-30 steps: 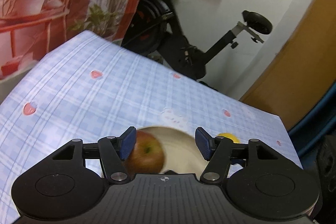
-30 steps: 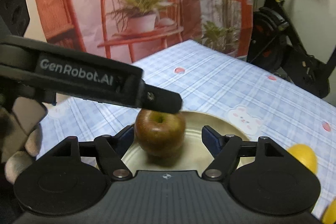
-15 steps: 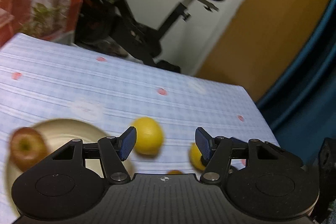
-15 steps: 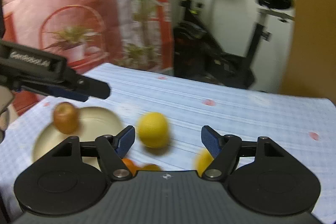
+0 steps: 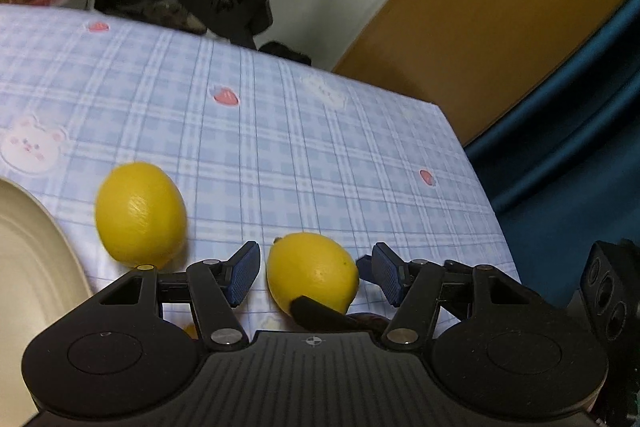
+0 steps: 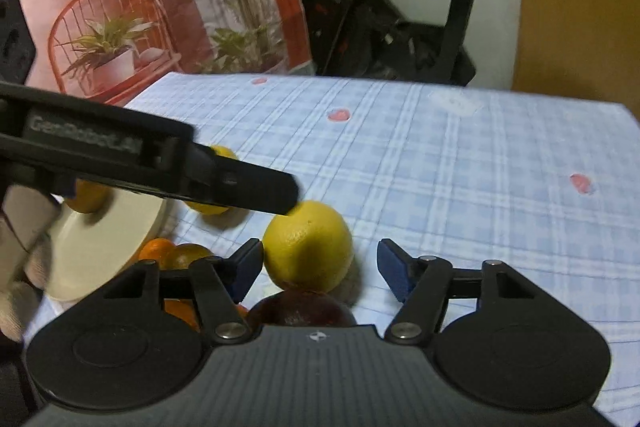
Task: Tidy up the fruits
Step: 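Close both tools around a yellow lemon on the cloth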
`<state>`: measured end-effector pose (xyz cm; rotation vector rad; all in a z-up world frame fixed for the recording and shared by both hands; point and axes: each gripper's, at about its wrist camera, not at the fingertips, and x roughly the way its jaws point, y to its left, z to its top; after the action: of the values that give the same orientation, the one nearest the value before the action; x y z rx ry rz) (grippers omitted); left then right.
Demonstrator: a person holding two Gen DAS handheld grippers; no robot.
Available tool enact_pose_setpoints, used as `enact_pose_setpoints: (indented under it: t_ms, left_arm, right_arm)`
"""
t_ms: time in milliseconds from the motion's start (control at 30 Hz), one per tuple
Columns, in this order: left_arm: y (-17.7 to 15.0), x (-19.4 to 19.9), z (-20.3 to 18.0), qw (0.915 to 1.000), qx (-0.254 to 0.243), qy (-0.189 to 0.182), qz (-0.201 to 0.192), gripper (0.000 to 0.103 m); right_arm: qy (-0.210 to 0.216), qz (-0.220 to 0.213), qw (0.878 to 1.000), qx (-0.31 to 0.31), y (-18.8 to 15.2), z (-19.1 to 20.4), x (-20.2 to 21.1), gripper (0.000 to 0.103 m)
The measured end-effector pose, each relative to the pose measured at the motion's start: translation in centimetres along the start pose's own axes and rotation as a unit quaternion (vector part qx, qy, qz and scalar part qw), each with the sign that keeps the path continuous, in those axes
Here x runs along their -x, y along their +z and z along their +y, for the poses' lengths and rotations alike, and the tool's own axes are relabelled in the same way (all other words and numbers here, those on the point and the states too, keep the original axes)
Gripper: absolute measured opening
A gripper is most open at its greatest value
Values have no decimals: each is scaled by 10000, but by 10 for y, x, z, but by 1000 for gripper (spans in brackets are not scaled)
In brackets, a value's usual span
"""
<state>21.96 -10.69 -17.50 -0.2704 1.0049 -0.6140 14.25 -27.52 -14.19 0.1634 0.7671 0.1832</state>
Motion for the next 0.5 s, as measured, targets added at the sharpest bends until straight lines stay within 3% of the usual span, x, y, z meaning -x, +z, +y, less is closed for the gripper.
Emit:
enact_pose_setpoints:
  t_ms: [267,500]
  left_arm:
    - [-2,-27,-2,9998,-50,37,203,63]
    - [-6,-33,0,9999,-55,-59,145,60]
  right_arm:
    - [173,326,9992,-136,10,-3,-21,59]
    - [238,267,9989,-291,9,-7,-22,59]
